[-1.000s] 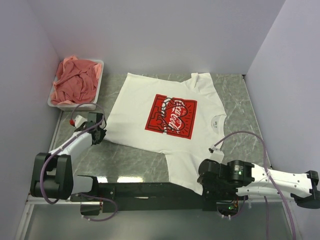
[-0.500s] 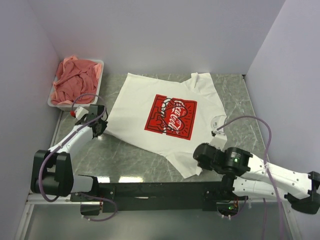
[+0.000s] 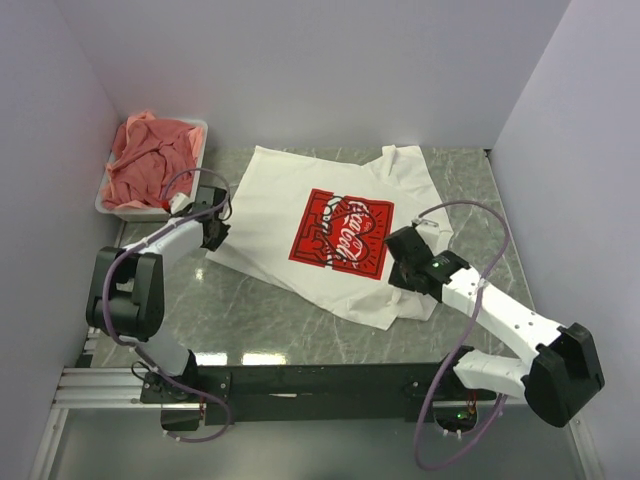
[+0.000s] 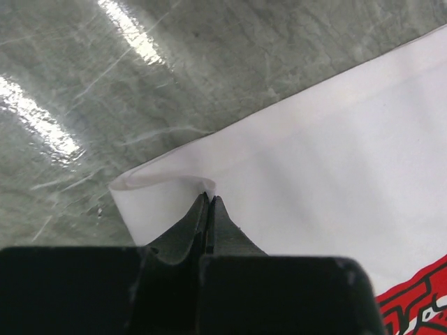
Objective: Fold and stack the t-shirts
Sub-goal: Fold the tshirt
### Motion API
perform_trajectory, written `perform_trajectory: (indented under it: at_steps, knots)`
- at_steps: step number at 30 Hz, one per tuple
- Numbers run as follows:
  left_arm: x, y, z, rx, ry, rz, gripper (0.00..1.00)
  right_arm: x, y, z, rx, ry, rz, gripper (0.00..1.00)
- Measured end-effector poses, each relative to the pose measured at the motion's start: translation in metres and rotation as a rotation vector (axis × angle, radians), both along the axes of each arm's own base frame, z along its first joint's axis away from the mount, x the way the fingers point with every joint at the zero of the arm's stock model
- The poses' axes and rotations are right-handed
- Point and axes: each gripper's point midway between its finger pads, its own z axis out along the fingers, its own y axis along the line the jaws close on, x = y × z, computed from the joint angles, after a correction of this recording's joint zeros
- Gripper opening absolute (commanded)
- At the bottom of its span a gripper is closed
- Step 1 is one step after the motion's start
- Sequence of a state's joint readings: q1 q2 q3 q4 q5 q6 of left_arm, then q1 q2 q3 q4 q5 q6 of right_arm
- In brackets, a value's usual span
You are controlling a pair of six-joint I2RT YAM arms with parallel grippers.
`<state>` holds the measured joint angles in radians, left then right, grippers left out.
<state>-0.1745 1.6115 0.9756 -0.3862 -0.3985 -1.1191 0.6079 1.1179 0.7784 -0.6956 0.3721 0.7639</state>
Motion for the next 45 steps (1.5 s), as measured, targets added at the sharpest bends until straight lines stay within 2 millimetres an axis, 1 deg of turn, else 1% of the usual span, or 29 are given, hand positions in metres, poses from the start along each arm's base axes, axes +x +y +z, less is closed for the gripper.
perform_trajectory:
  at_steps: [4,7,10,13,16,18,25,28,30,37,45]
  knots:
    - [0.014,-0.002,-0.001,0.001,0.004,0.001,0.01,0.019,-0.005,0.001,0.010,-0.021,-0.013,0.00]
    - [0.029,-0.005,0.002,0.000,-0.007,0.001,0.01,0.033,-0.012,0.009,0.011,-0.045,-0.032,0.00]
    - [0.038,-0.006,0.005,-0.001,-0.016,0.002,0.01,0.047,-0.016,0.020,0.027,-0.079,-0.046,0.00]
    - [0.047,-0.007,0.005,0.004,-0.013,0.005,0.01,0.056,-0.023,0.023,0.036,-0.094,-0.062,0.00]
    - [0.056,-0.008,0.003,0.007,-0.014,0.006,0.01,0.062,-0.032,0.021,0.044,-0.086,-0.083,0.00]
    - [0.057,-0.008,0.001,0.008,-0.009,0.007,0.01,0.066,-0.037,0.018,0.049,-0.080,-0.095,0.00]
    - [0.060,-0.001,-0.002,0.009,0.004,0.024,0.01,0.072,-0.046,0.009,0.062,-0.051,-0.110,0.00]
    - [0.066,0.002,0.000,0.008,-0.001,0.033,0.01,0.074,-0.052,0.008,0.070,-0.049,-0.123,0.00]
    - [0.069,0.003,0.002,0.007,-0.007,0.035,0.01,0.076,-0.054,0.010,0.077,-0.052,-0.131,0.00]
    - [0.076,0.002,0.006,0.005,-0.018,0.034,0.01,0.092,-0.060,0.028,0.100,-0.099,-0.144,0.00]
    - [0.089,-0.001,0.013,-0.006,-0.041,0.027,0.01,0.096,-0.070,0.024,0.110,-0.085,-0.167,0.00]
